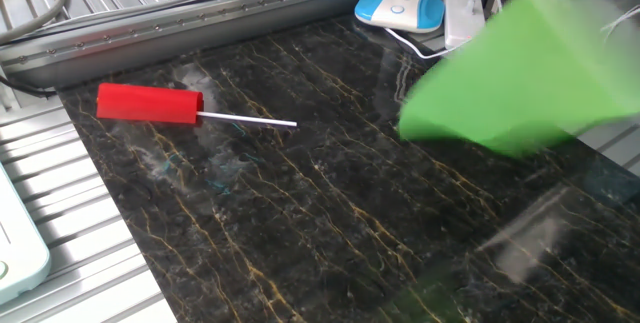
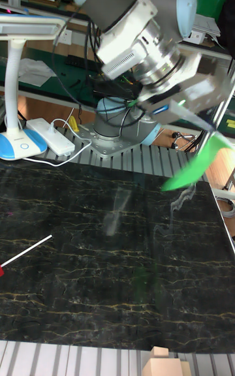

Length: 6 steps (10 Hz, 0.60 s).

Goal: Wave the flag

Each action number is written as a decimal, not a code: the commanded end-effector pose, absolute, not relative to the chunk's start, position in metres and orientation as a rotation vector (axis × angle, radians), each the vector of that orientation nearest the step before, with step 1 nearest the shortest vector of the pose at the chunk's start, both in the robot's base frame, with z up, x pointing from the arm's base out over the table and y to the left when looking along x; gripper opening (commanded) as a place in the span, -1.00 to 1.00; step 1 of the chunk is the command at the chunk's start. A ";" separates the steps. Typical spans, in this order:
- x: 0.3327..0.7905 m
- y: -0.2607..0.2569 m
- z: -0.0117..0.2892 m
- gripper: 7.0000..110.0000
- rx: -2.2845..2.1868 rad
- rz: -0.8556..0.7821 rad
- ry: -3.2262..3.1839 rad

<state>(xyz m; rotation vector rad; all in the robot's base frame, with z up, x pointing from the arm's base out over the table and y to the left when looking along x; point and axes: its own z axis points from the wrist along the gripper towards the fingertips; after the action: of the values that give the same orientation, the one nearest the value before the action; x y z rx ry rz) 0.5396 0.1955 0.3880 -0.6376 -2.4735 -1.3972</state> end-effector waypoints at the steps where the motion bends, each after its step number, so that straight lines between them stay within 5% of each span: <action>1: 0.558 0.231 0.472 -1.00 -0.711 -1.736 -2.152; 4: 0.554 0.246 0.516 -1.00 -0.656 -1.871 -1.988; 6: 0.548 0.250 0.497 -1.00 -0.635 -1.792 -2.075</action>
<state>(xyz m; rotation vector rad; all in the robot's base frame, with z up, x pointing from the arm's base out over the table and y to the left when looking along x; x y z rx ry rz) 0.5437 0.2394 0.4728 -0.6290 -2.1451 -1.7213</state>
